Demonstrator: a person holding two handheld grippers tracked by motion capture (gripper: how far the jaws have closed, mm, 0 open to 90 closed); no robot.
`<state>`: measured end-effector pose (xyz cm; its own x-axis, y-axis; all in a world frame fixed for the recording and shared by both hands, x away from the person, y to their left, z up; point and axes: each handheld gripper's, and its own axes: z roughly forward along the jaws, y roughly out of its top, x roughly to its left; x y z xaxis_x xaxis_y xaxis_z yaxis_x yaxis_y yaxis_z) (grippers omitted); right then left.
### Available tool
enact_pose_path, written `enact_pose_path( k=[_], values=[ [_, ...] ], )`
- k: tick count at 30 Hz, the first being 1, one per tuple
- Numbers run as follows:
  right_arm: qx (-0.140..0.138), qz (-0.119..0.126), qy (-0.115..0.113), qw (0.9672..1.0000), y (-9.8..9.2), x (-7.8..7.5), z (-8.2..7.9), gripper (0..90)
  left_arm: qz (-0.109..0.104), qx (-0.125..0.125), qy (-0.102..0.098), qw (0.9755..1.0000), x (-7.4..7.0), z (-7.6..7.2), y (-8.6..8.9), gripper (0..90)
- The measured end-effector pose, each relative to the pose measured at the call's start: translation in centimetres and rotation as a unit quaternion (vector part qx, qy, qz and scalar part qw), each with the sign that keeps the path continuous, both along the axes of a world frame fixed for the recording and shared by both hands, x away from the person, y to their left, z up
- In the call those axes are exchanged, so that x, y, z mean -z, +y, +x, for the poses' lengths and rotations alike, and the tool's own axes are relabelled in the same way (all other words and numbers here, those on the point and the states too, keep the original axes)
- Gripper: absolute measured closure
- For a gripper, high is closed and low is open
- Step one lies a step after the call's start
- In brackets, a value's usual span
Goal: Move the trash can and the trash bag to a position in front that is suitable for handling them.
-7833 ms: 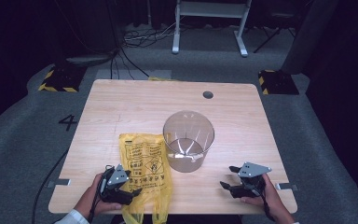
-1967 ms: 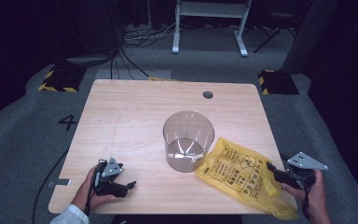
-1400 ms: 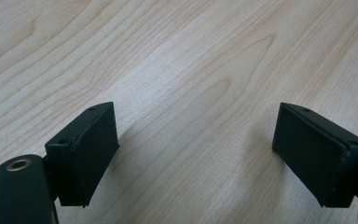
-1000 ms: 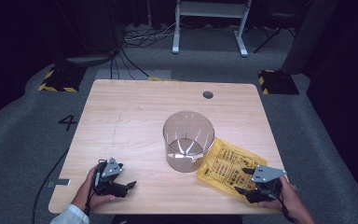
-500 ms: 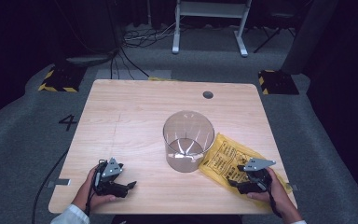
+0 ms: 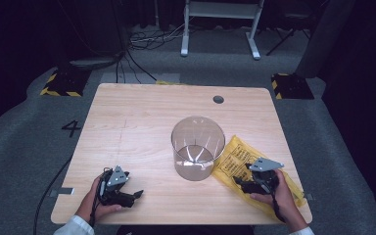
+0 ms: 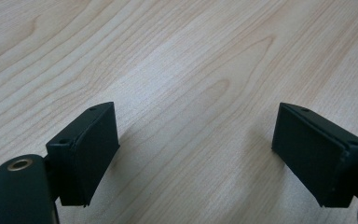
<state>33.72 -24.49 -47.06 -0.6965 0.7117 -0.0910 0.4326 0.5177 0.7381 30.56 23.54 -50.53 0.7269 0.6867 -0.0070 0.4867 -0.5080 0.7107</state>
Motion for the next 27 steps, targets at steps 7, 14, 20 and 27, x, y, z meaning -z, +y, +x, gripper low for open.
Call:
enact_pose_path(
  k=[7, 14, 20, 27],
  values=[
    [-0.073, -0.088, -0.033, 0.9929, -1.6, -2.2, -1.3, 28.6, 0.0, 0.001, 0.0, 1.0, 0.0, 0.0, 0.0, 14.1],
    [-0.077, -0.076, 0.037, 0.9934, -2.1, 1.6, 1.8, 25.8, 0.0, 0.004, 0.001, 1.0, 0.0, 0.1, 0.0, 14.1],
    [-0.034, -0.02, 0.058, 0.9975, -2.4, 2.3, 3.2, 24.9, -0.001, 0.004, 0.001, 1.0, 0.0, 0.1, 0.0, 14.1],
    [0.078, 0.001, 0.059, 0.9952, -1.6, 2.4, 5.4, 25.5, 0.003, 0.005, -0.002, 1.0, 0.0, 0.1, 0.0, 14.0]
  ],
)
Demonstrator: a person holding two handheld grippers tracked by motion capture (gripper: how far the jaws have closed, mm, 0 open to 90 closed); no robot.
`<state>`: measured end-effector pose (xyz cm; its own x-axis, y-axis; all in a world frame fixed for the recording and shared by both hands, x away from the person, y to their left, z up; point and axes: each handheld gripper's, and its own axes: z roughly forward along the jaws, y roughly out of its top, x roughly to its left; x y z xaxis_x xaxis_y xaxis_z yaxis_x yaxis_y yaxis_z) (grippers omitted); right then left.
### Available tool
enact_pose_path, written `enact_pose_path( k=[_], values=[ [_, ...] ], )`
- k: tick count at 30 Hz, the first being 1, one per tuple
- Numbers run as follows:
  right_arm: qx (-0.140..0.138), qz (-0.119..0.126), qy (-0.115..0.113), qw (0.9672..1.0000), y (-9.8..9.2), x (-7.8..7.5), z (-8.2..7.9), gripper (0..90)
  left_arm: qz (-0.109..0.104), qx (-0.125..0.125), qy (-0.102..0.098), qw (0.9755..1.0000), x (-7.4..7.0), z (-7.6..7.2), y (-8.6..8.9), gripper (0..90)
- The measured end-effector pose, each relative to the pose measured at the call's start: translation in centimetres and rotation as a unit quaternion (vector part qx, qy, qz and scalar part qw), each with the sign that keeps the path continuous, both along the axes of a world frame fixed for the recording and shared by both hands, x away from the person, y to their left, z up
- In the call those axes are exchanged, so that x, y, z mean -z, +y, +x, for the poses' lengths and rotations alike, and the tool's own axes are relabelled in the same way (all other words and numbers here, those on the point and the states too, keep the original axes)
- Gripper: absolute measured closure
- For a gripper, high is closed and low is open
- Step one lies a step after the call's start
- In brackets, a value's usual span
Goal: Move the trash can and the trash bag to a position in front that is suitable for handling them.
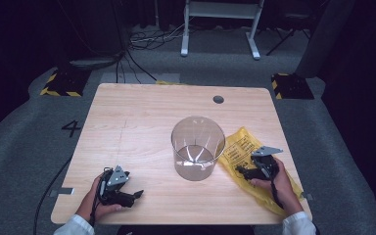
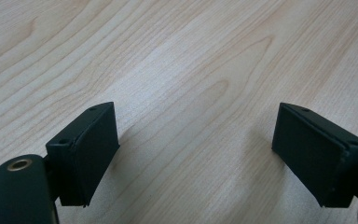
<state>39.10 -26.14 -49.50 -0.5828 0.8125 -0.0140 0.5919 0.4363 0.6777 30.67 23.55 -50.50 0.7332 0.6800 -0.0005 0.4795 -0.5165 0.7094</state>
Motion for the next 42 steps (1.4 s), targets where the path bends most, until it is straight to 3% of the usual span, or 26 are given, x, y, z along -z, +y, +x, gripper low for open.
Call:
enact_pose_path(
  k=[1, 2, 4, 9, 10, 11, 12, 13, 14, 15, 18, 21, 22, 23, 26, 28, 32, 39, 42],
  values=[
    [0.0, 0.0, 0.0, 1.0, 0.0, 0.0, 0.0, 25.5, 0.0, 0.0, 0.0, 1.0, 0.0, 0.0, 0.0, 14.1],
    [0.019, 0.0, -0.002, 0.9998, 0.9, -0.1, 0.3, 28.5, 0.001, 0.0, 0.0, 1.0, 0.0, 0.0, 0.0, 14.1],
    [0.009, 0.005, -0.008, 0.9999, 1.7, -0.6, 0.2, 27.9, 0.0, 0.0, 0.0, 1.0, 0.0, 0.0, 0.0, 14.0],
    [-0.013, 0.042, -0.055, 0.9975, 1.0, -4.6, -2.1, 29.9, 0.0, 0.0, 0.0, 1.0, 0.0, 0.0, 0.0, 14.1],
    [-0.013, 0.042, -0.055, 0.9975, 1.0, -4.6, -2.1, 29.9, 0.0, 0.0, 0.0, 1.0, 0.0, 0.0, 0.0, 14.1],
    [-0.021, 0.028, -0.08, 0.9962, -0.4, -6.3, -3.5, 33.9, -0.003, 0.0, 0.002, 1.0, 0.0, 0.0, 0.0, 14.1],
    [-0.021, 0.028, -0.08, 0.9962, -0.4, -6.3, -3.5, 33.9, -0.003, 0.0, 0.002, 1.0, 0.0, 0.0, 0.0, 14.1],
    [-0.019, 0.003, -0.093, 0.9955, -2.5, -7.5, -5.0, 36.3, -0.003, -0.001, 0.001, 1.0, 0.0, 0.0, 0.0, 14.2],
    [-0.019, 0.003, -0.093, 0.9955, -2.5, -7.5, -5.0, 36.3, -0.003, -0.001, 0.001, 1.0, 0.0, 0.0, 0.0, 14.1],
    [-0.015, -0.023, -0.098, 0.9948, -4.3, -7.9, -6.0, 39.4, -0.003, -0.001, 0.003, 1.0, 0.0, 0.0, 0.0, 14.1],
    [-0.004, -0.056, -0.083, 0.9949, -7.4, -7.3, -6.9, 42.4, -0.002, -0.001, 0.002, 1.0, 0.0, 0.0, 0.0, 14.1],
    [0.002, -0.052, -0.059, 0.9969, -9.2, -6.0, -6.9, 42.6, 0.0, -0.001, 0.001, 1.0, 0.0, 0.0, 0.0, 14.1],
    [-0.001, -0.049, -0.041, 0.9979, -9.9, -5.2, -6.8, 42.6, 0.0, 0.0, 0.0, 1.0, 0.0, 0.0, 0.0, 14.1],
    [-0.016, -0.029, -0.01, 0.9994, -10.8, -3.3, -6.7, 42.3, 0.001, 0.0, 0.0, 1.0, 0.0, 0.0, 0.0, 14.0],
    [-0.035, -0.02, 0.007, 0.9992, -10.9, -2.1, -6.8, 42.3, 0.001, 0.0, 0.0, 1.0, 0.0, 0.0, 0.0, 14.0],
    [-0.061, 0.005, 0.019, 0.9979, -10.2, -0.9, -7.1, 45.1, 0.001, 0.0, 0.0, 1.0, 0.0, 0.0, 0.0, 14.0],
    [-0.077, 0.022, 0.013, 0.9967, -8.6, -0.3, -7.8, 46.2, 0.001, 0.0, 0.0, 1.0, 0.0, 0.0, 0.0, 14.0],
    [-0.104, 0.014, 0.005, 0.9945, -4.9, -0.2, -9.4, 39.1, 0.001, 0.0, 0.0, 1.0, 0.0, 0.0, 0.0, 14.0],
    [-0.141, 0.008, 0.006, 0.99, -2.5, -0.1, -10.4, 34.7, 0.001, 0.0, 0.0, 1.0, 0.0, 0.0, 0.0, 14.0]
  ],
)
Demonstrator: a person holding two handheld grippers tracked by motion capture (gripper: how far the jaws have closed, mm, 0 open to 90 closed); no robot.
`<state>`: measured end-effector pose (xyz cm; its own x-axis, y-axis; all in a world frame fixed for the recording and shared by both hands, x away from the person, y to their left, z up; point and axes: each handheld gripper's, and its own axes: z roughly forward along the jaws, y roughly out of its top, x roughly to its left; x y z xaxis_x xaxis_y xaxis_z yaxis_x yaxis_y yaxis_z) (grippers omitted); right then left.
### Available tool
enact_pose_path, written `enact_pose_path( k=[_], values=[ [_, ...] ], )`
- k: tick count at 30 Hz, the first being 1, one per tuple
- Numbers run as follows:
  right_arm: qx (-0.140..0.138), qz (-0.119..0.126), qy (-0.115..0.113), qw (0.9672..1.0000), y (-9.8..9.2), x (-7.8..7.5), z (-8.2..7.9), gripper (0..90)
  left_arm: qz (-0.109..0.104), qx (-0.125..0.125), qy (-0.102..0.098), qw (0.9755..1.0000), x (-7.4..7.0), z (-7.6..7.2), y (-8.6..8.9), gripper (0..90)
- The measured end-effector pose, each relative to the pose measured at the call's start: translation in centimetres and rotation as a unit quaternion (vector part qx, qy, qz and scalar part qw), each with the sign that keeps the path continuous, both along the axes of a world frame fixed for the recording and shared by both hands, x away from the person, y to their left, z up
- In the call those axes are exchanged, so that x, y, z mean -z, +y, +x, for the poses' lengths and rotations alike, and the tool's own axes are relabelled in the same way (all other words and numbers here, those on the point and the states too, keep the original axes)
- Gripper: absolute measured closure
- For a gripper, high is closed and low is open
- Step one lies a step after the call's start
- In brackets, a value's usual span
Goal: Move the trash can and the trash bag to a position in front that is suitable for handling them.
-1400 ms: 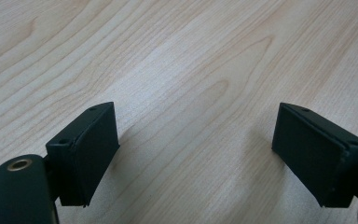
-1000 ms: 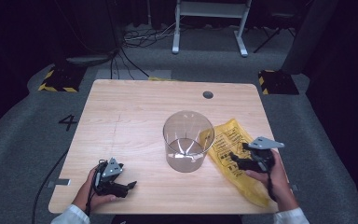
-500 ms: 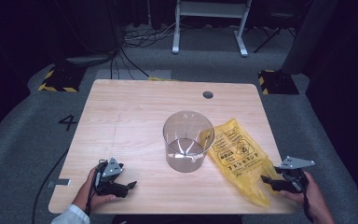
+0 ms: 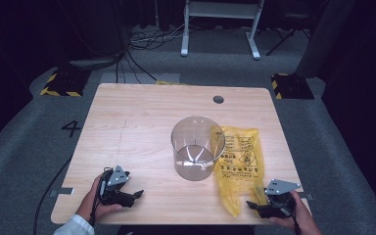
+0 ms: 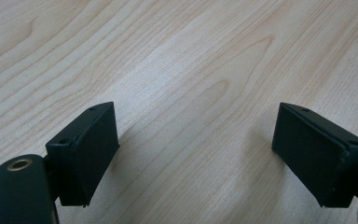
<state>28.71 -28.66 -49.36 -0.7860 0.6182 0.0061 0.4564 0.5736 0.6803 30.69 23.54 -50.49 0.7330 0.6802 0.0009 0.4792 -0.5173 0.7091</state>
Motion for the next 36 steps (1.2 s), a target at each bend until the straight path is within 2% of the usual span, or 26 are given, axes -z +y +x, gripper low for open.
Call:
enact_pose_path(
  k=[2, 3, 6, 8, 9, 11, 15, 18, 20, 23, 26, 27, 28, 30, 31, 32, 33, 35, 36],
  values=[
    [-0.007, 0.001, 0.0, 1.0, 0.5, 0.0, -0.2, 33.5, 0.0, 0.0, 0.0, 1.0, 0.0, 0.0, 0.0, 14.1],
    [-0.026, 0.005, 0.001, 0.9997, 1.6, 0.0, -0.6, 31.5, 0.0, 0.0, 0.0, 1.0, 0.0, 0.0, 0.0, 14.0],
    [-0.037, 0.007, -0.001, 0.9993, 2.5, 0.0, -0.9, 29.7, 0.0, 0.0, 0.0, 1.0, 0.0, 0.0, 0.0, 14.0],
    [-0.041, 0.005, -0.004, 0.9991, 3.2, -0.1, -1.2, 28.8, 0.0, 0.0, 0.0, 1.0, 0.0, 0.0, 0.0, 14.0],
    [-0.054, -0.002, -0.012, 0.9985, 3.7, -0.3, -1.5, 28.1, 0.0, 0.0, 0.0, 1.0, 0.0, 0.0, 0.0, 14.0],
    [-0.055, -0.005, -0.016, 0.9984, 3.9, -0.5, -1.7, 28.0, 0.0, 0.0, 0.0, 1.0, 0.0, 0.0, 0.0, 14.0],
    [-0.05, 0.002, -0.038, 0.998, 3.6, -1.6, -2.7, 27.5, 0.0, 0.0, 0.0, 1.0, 0.0, 0.0, 0.0, 14.0],
    [-0.039, 0.009, -0.062, 0.9972, 3.4, -2.2, -3.4, 26.4, 0.0, 0.0, 0.0, 1.0, 0.0, 0.0, 0.0, 14.0],
    [-0.036, 0.008, -0.068, 0.997, 3.4, -2.4, -3.7, 26.3, 0.0, 0.0, 0.0, 1.0, 0.0, 0.0, 0.0, 14.0],
    [-0.04, -0.006, -0.08, 0.996, 3.6, -2.5, -4.4, 23.7, 0.0, -0.001, 0.0, 1.0, 0.0, 0.0, 0.0, 14.0],
    [-0.032, -0.008, -0.077, 0.9965, 3.9, -2.4, -4.6, 23.1, 0.0, -0.001, 0.0, 1.0, 0.0, 0.0, 0.0, 14.0],
    [-0.025, -0.02, -0.077, 0.9965, 4.1, -2.2, -4.5, 22.8, 0.0, -0.001, 0.0, 1.0, 0.0, 0.0, 0.0, 14.0],
    [-0.005, -0.043, -0.073, 0.9964, 4.1, -1.9, -4.1, 21.7, 0.0, -0.001, 0.0, 1.0, 0.0, 0.0, 0.0, 14.0],
    [0.005, -0.042, -0.07, 0.9966, 4.0, -1.8, -4.0, 21.6, 0.0, -0.001, 0.0, 1.0, 0.0, 0.0, 0.0, 14.0],
    [0.032, -0.037, -0.062, 0.9969, 3.5, -1.9, -3.8, 21.3, 0.0, -0.001, 0.0, 1.0, 0.0, 0.0, 0.0, 14.0],
    [0.032, -0.037, -0.062, 0.9969, 3.5, -1.9, -3.8, 21.3, 0.0, -0.001, 0.0, 1.0, 0.0, 0.0, 0.0, 14.0],
    [0.046, -0.037, -0.069, 0.9959, 3.3, -2.2, -3.9, 20.4, 0.0, -0.001, 0.0, 1.0, 0.0, 0.0, 0.0, 14.0],
    [0.052, -0.034, -0.072, 0.9955, 3.2, -2.4, -4.0, 20.0, 0.0, -0.001, 0.0, 1.0, 0.0, 0.0, 0.0, 13.9],
    [0.067, -0.039, -0.079, 0.9938, 3.0, -2.7, -4.1, 19.4, 0.0, -0.001, 0.001, 1.0, 0.0, 0.0, 0.0, 14.0]
  ],
)
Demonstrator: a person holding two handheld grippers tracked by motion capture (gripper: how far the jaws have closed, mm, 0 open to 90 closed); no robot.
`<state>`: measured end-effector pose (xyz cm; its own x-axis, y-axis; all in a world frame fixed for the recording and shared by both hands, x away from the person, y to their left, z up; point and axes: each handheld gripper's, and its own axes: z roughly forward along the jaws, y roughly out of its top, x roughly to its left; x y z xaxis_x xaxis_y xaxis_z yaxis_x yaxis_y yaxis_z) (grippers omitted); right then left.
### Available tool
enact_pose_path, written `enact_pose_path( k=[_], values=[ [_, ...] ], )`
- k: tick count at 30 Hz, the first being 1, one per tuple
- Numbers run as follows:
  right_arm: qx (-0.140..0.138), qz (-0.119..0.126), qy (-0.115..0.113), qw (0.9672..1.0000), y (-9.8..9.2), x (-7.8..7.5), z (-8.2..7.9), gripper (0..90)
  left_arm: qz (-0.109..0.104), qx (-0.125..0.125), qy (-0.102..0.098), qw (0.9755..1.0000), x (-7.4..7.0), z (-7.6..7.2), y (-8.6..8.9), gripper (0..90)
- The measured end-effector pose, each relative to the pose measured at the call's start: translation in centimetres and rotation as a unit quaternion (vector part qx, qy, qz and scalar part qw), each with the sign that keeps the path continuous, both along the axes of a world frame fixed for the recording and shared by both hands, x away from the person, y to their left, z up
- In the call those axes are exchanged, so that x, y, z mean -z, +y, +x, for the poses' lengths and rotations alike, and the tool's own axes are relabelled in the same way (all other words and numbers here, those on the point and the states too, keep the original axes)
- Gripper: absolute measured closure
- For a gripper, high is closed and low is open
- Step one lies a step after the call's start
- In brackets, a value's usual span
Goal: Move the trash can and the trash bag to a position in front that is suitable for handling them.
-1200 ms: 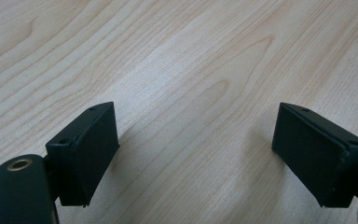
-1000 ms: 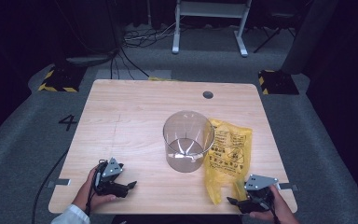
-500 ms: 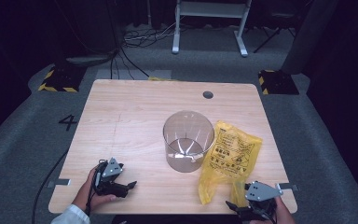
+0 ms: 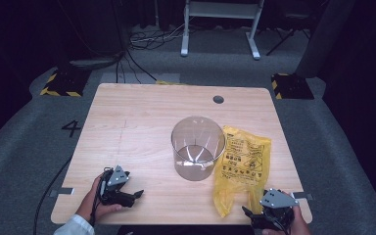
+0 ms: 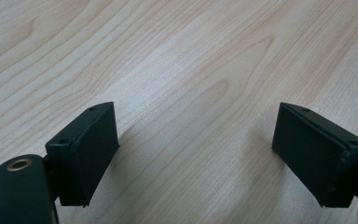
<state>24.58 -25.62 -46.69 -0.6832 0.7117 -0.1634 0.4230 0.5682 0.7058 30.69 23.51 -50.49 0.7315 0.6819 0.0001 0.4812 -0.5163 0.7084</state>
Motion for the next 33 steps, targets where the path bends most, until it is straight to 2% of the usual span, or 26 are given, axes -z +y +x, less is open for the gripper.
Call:
enact_pose_path(
  k=[1, 3, 5, 7, 8, 9, 10, 11, 12, 14, 16, 17, 18, 19, 20, 21, 22, 23, 24, 25, 26, 28, 29, 30, 32, 33],
  values=[
    [0.0, 0.0, 0.0, 1.0, 0.0, 0.0, 0.0, 19.4, 0.0, 0.0, 0.0, 1.0, 0.0, 0.0, 0.0, 14.0],
    [0.018, -0.015, -0.006, 0.9997, 0.0, -0.1, -0.1, 19.4, 0.0, 0.0, 0.0, 1.0, 0.0, 0.0, 0.0, 13.9],
    [0.021, -0.025, -0.003, 0.9995, -0.1, 0.0, -0.2, 19.5, 0.0, 0.0, 0.0, 1.0, 0.0, 0.0, 0.0, 13.9],
    [0.016, -0.017, -0.001, 0.9997, -0.2, 0.1, -0.1, 20.1, 0.0, 0.0, 0.0, 1.0, 0.0, 0.0, 0.0, 14.0],
    [0.012, -0.015, 0.018, 0.9997, -0.3, 0.2, -0.1, 21.3, 0.0, 0.0, 0.0, 1.0, 0.0, 0.0, 0.0, 14.0],
    [0.009, -0.027, 0.023, 0.9993, -0.4, 0.3, -0.1, 21.1, 0.0, 0.0, 0.0, 1.0, 0.0, 0.0, 0.0, 14.0],
    [0.009, -0.027, 0.023, 0.9993, -0.4, 0.3, -0.1, 21.1, 0.0, 0.0, 0.0, 1.0, 0.0, 0.0, 0.0, 14.0],
    [0.012, -0.046, 0.034, 0.9983, -0.5, 0.6, 0.0, 20.8, 0.0, 0.0, 0.0, 1.0, 0.0, 0.0, 0.0, 13.9],
    [0.012, -0.046, 0.034, 0.9983, -0.5, 0.6, 0.0, 20.8, 0.0, 0.0, 0.0, 1.0, 0.0, 0.0, 0.0, 13.9],
    [0.029, -0.048, 0.04, 0.9976, -0.8, 0.7, 0.0, 20.7, 0.0, 0.0, 0.0, 1.0, 0.0, 0.0, 0.0, 14.0],
    [0.041, -0.048, 0.038, 0.9973, -1.0, 0.6, 0.0, 20.2, 0.0, 0.0, 0.0, 1.0, 0.0, 0.0, 0.0, 14.0],
    [0.058, -0.057, 0.033, 0.9961, -1.1, 0.6, 0.0, 19.4, 0.0, 0.0, 0.0, 1.0, 0.0, 0.0, 0.0, 14.0],
    [0.058, -0.057, 0.033, 0.9961, -1.1, 0.6, 0.0, 19.4, 0.0, 0.0, 0.0, 1.0, 0.0, 0.0, 0.0, 14.0],
    [0.066, -0.056, 0.012, 0.9962, -1.1, 0.6, 0.0, 18.5, 0.0, 0.0, 0.0, 1.0, 0.0, 0.0, 0.0, 14.0],
    [0.066, -0.056, 0.012, 0.9962, -1.1, 0.6, 0.0, 18.5, 0.0, 0.0, 0.0, 1.0, 0.0, 0.0, 0.0, 14.0],
    [0.053, -0.017, -0.012, 0.9984, -1.1, 0.2, -0.2, 18.3, 0.0, 0.0, 0.0, 1.0, 0.0, 0.0, 0.0, 14.0],
    [0.048, 0.0, -0.025, 0.9985, -1.2, -0.1, -0.2, 18.7, 0.0, 0.0, 0.0, 1.0, 0.0, 0.0, 0.0, 14.0],
    [0.048, 0.0, -0.025, 0.9985, -1.2, -0.1, -0.2, 18.7, 0.0, 0.0, 0.0, 1.0, 0.0, 0.0, 0.0, 14.0],
    [0.044, 0.011, -0.034, 0.9984, -1.2, -0.3, -0.2, 19.6, 0.0, 0.0, 0.0, 1.0, 0.0, 0.0, 0.0, 13.9],
    [0.029, 0.006, -0.05, 0.9983, -1.1, -0.5, -0.3, 22.9, 0.0, 0.0, 0.0, 1.0, 0.0, 0.0, 0.0, 13.9],
    [0.029, 0.006, -0.05, 0.9983, -1.1, -0.5, -0.3, 22.9, 0.0, 0.0, 0.0, 1.0, 0.0, 0.0, 0.0, 13.9],
    [0.005, 0.0, -0.062, 0.9981, -1.0, -0.6, -0.5, 27.9, -0.002, 0.001, 0.001, 1.0, 0.0, 0.0, 0.0, 13.9],
    [-0.042, 0.001, -0.057, 0.9975, -1.0, -0.8, -0.9, 32.7, -0.002, 0.002, 0.001, 1.0, 0.0, 0.0, 0.0, 13.9],
    [-0.042, 0.001, -0.057, 0.9975, -1.0, -0.8, -0.9, 32.7, -0.003, 0.002, 0.001, 1.0, 0.0, 0.1, 0.0, 13.9],
    [-0.071, -0.02, -0.067, 0.9951, -0.9, -1.0, -1.3, 31.9, -0.005, 0.004, 0.004, 1.0, 0.0, 0.1, 0.0, 13.9],
    [-0.086, -0.022, -0.067, 0.9938, -1.0, -1.2, -1.4, 30.4, -0.004, 0.005, 0.003, 1.0, 0.0, 0.1, 0.0, 13.9]
  ],
)
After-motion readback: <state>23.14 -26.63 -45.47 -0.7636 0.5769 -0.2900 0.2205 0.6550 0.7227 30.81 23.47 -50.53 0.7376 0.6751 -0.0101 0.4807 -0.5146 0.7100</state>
